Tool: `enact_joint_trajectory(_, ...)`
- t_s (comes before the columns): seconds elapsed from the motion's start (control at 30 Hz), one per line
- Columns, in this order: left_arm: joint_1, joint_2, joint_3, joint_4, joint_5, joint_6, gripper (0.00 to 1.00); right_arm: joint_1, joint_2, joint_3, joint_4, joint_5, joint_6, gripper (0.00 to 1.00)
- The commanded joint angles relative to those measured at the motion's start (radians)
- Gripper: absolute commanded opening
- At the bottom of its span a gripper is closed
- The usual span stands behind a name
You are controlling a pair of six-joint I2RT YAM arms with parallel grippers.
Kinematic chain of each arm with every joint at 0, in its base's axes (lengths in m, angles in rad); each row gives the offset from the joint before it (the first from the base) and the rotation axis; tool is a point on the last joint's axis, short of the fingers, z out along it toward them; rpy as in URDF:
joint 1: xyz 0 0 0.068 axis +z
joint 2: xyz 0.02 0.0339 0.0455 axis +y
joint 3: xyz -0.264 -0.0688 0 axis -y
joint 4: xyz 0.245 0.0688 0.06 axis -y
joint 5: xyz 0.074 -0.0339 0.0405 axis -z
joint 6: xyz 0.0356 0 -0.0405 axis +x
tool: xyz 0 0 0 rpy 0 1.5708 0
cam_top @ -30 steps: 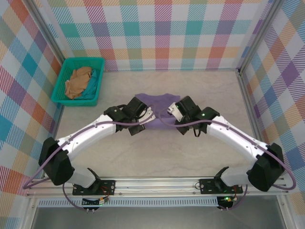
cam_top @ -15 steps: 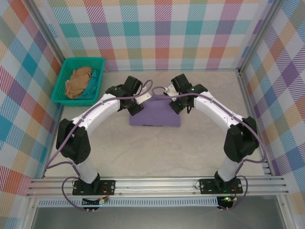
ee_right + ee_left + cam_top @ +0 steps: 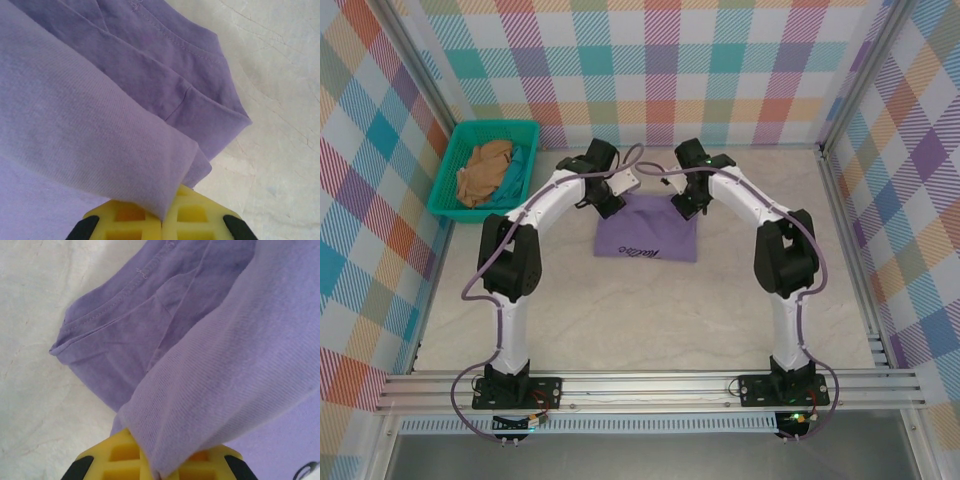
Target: Fold and stack the t-shirts
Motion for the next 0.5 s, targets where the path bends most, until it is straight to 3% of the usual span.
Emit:
enact_joint_trajectory(0.0,0.023,0.044,0.055,0.0,0.053,0.007,0.12,-0.011,0.053,0.062,-0.044,-0.029,0.025,0.0)
enact_joint_trajectory(0.07,0.026,0.059,0.05,0.028,0.054,0.006,0.36,-0.012,0.081,0.078,-0.047,-0.022,0.044,0.0)
enact_joint_trajectory(0.13,0.026,0.064,0.03,0.083,0.048,0.002,0.46,-0.014,0.1,0.086,-0.041,-0.012,0.07,0.0)
enact_joint_trajectory(0.3,0.027,0.045,-0.029,0.256,0.017,-0.031,0.55,-0.016,0.124,0.096,-0.015,0.057,0.156,0.0)
enact_joint_trajectory(0.37,0.027,0.028,-0.055,0.336,-0.013,-0.062,0.56,-0.016,0.131,0.103,-0.007,0.101,0.202,0.09)
enact_joint_trajectory(0.47,0.027,-0.031,-0.135,0.492,-0.067,-0.12,0.57,-0.015,0.134,0.106,0.014,0.193,0.293,0.32)
